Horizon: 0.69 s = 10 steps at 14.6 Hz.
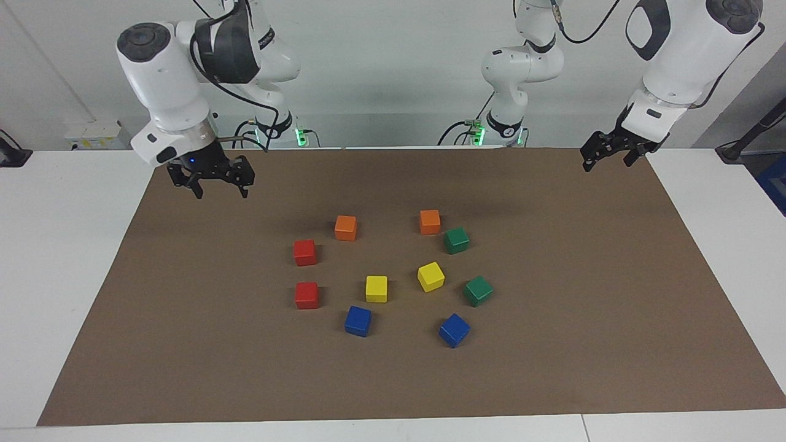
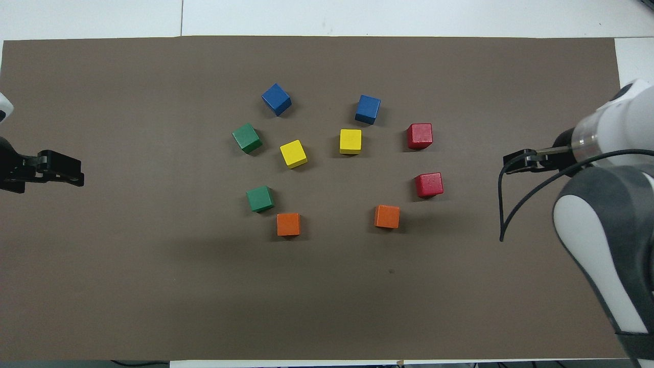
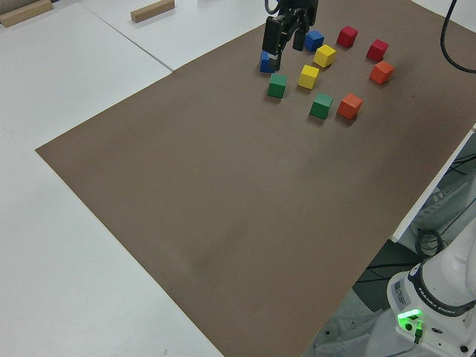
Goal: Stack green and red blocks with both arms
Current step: 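Move the left gripper to the green cube while the right gripper nears red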
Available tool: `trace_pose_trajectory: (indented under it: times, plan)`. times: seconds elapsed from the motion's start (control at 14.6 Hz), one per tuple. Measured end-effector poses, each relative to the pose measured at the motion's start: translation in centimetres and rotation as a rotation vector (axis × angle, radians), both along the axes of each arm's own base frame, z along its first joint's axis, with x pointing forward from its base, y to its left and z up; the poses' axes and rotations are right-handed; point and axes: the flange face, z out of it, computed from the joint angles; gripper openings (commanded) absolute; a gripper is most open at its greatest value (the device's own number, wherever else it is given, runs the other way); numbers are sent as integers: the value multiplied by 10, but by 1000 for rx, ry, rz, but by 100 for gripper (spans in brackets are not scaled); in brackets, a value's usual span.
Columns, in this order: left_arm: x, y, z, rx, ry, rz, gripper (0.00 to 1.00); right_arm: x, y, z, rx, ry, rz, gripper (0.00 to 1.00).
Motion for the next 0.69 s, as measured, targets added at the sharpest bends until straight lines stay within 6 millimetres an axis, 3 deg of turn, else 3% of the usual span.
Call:
trace_pose_trajectory:
  times: [0.27, 0.48, 0.69]
  plan:
    - [0, -8, -1, 0, 1, 0, 100, 14, 38, -57, 1, 9, -40, 100]
    - [5, -24, -24, -46, -33, 19, 100, 19, 44, -79, 2, 13, -41, 100]
    - [5, -77, -51, -60, -39, 57, 100, 21, 61, -90, 12, -34, -43, 100]
